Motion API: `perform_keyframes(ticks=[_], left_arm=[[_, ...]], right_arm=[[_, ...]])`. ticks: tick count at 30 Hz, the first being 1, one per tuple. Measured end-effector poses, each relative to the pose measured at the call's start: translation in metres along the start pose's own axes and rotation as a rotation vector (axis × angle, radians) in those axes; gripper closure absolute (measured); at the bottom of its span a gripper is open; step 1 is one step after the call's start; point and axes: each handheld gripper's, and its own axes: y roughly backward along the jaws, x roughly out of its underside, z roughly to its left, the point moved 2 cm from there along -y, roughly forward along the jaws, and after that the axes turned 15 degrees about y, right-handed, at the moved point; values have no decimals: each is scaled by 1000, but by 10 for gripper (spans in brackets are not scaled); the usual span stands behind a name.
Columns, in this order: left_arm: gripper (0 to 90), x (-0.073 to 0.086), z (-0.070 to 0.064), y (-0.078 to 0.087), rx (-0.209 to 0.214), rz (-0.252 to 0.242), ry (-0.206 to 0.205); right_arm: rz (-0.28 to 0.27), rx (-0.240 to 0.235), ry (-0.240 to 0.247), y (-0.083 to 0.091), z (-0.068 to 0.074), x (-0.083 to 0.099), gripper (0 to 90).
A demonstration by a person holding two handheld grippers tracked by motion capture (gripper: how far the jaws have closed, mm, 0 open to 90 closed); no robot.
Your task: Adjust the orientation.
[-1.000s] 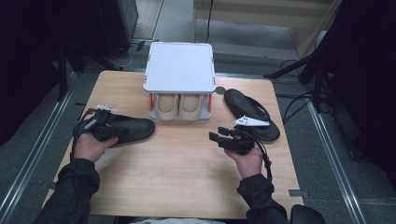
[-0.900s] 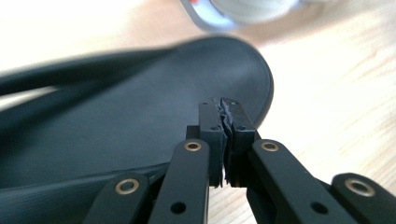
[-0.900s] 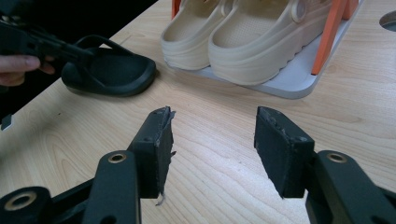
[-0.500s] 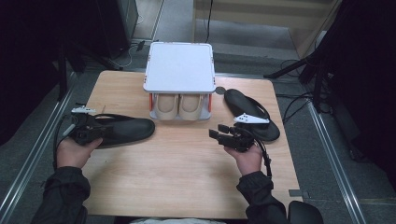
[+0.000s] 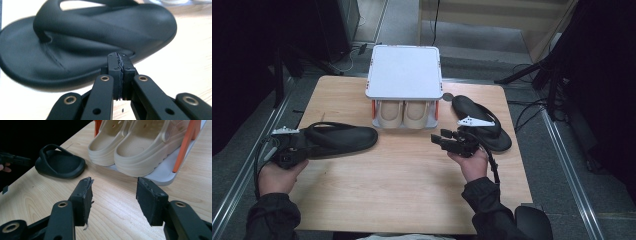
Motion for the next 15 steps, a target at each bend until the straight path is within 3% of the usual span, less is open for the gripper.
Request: perform_keyframes(ticks=[7,15], left_arm=[[898,6,14,-12,-28,50,34],[897,7,17,-21,-49,67,34]], right_arm=[[3,-6,4,-3,1,-1,474],[3,0,-2,-2,0,-1,474]])
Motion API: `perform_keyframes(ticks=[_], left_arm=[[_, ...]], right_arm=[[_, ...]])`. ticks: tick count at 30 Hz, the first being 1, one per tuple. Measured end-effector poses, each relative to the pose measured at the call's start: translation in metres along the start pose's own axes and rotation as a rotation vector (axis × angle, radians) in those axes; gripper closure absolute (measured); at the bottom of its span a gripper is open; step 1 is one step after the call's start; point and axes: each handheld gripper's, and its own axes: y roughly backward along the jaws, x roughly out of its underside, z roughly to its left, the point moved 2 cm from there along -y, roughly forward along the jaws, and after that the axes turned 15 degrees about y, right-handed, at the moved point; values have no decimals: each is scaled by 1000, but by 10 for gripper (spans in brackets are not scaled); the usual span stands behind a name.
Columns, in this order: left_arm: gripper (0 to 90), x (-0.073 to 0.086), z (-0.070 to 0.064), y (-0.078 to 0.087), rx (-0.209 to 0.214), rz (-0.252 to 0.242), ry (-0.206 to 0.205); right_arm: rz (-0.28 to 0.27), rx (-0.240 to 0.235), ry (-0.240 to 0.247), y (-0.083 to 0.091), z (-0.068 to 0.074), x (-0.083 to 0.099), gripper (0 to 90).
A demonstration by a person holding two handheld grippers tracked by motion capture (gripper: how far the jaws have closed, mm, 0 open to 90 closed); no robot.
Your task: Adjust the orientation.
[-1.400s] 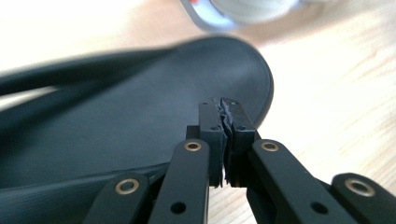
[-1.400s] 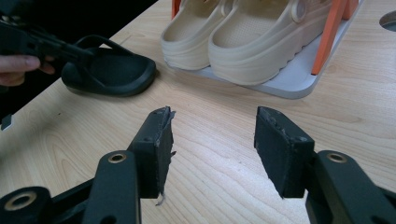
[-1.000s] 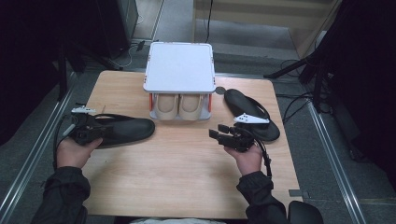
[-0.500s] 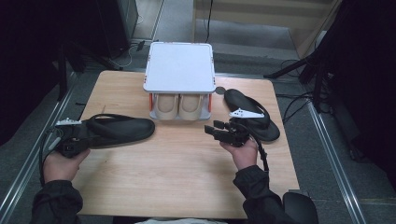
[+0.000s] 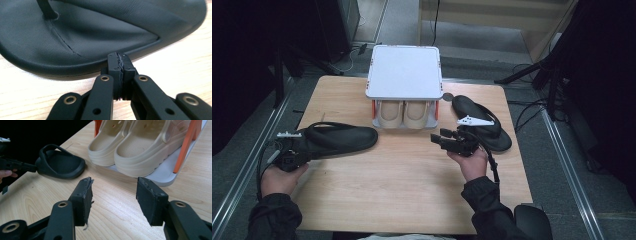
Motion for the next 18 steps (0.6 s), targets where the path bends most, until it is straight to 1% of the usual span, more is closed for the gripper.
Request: perform_keyframes(ticks=[1,3,5,8,11,14,15,18], left_arm=[[897,-1,1,-1,2,7,-1],[896,-2,0,-1,5,3,2],[896,-3,-1,-2,0,4,-4],[897,-5,0,-4,-1,-2,1],[897,-10,1,-5,-8,-2,-3],[897,-15,3,-8,-8,-9,8],[897,-17,4,-8,-10,-8,6],[897,-23,5,-11,-23,-12,3]], right_arm=[[0,1,1,0,0,0,474],[1,1,2,0,0,0,474],[3,3,1,0,0,0,474],[3,6,0,1,0,1,473],[3,12,-3,2,0,2,474],[4,18,-5,5,-1,4,474],[2,22,-8,6,-1,5,474],[2,31,-12,10,-2,7,474]])
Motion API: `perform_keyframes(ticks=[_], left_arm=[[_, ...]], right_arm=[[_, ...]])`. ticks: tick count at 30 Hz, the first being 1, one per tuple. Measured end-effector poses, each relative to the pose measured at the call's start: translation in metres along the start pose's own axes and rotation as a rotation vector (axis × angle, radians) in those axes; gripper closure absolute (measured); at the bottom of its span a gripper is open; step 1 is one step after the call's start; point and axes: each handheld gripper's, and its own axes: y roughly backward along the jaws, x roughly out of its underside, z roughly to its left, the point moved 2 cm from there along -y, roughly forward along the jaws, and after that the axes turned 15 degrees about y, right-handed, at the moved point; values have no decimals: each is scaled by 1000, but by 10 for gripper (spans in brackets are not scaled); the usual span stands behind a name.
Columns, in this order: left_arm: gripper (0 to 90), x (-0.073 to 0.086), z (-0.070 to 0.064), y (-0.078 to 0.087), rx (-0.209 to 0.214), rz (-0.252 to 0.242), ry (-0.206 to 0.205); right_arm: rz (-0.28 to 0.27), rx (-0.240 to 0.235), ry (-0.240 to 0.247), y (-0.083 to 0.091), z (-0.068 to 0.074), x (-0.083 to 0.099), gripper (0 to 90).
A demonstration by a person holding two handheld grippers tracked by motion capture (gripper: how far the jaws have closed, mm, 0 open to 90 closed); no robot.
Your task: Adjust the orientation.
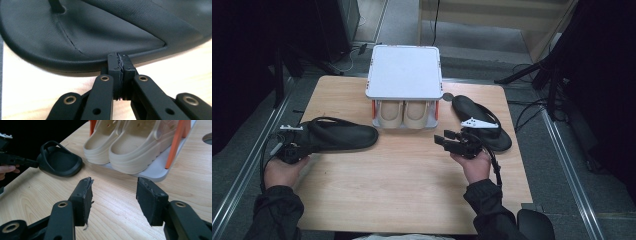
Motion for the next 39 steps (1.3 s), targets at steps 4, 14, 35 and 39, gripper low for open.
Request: perform_keyframes(ticks=[4,14,35,39], left_arm=[[897,-10,0,-5,-26,-4,-14],[897,-33,6,-18,-11,-30,22],[895,-89,2,-56,-11,-69,46],[894,-94,2,-59,-1,-62,57]], right_arm=[[-3,12,-4,4,-1,3,474],[-9,47,-25,17,-3,10,474],[-1,53,-20,22,7,20,474],[8,51,-23,22,10,22,474]])
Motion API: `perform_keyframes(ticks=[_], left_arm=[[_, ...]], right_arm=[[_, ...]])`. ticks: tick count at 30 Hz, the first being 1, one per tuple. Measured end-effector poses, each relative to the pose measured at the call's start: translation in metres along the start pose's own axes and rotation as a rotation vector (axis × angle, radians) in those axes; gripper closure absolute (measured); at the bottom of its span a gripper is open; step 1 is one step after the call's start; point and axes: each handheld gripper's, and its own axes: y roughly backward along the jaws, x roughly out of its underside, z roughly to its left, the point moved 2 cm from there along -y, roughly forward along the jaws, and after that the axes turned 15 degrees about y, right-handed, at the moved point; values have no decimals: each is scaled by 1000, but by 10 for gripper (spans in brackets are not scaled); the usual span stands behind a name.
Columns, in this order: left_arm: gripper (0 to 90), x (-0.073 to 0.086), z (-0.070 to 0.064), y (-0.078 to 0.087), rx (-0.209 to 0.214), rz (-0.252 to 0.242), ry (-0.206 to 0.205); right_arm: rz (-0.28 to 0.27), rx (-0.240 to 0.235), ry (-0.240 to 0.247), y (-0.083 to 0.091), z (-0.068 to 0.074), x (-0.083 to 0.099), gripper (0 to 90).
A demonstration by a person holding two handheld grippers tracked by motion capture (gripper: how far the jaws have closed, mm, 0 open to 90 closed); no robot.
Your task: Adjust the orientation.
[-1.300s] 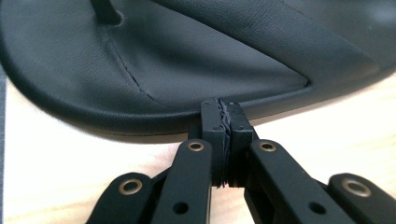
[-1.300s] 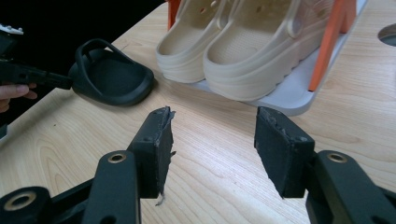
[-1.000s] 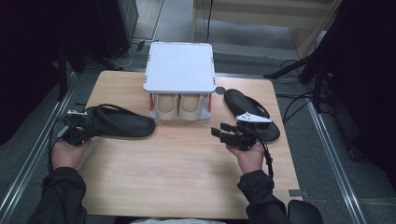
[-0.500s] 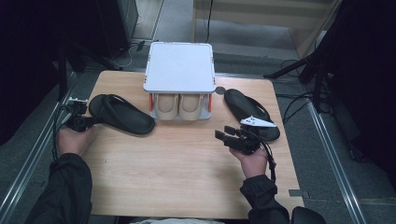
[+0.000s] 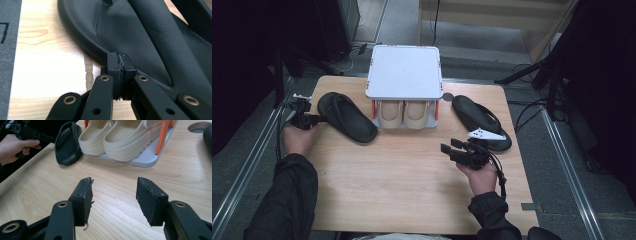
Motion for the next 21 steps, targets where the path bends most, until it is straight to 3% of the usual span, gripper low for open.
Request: perform_keyframes(ticks=[10,14,21], left_arm=[[866,-7,-3,-1,28,-16,21],[852,-11,-12,9,51,-41,-3],[668,-11,-28,19,85,-54,-17]], right_arm=[[1,10,-3,4,1,4,475],[-4,20,-12,7,-1,5,475],[-2,22,-11,8,-1,6,474]])
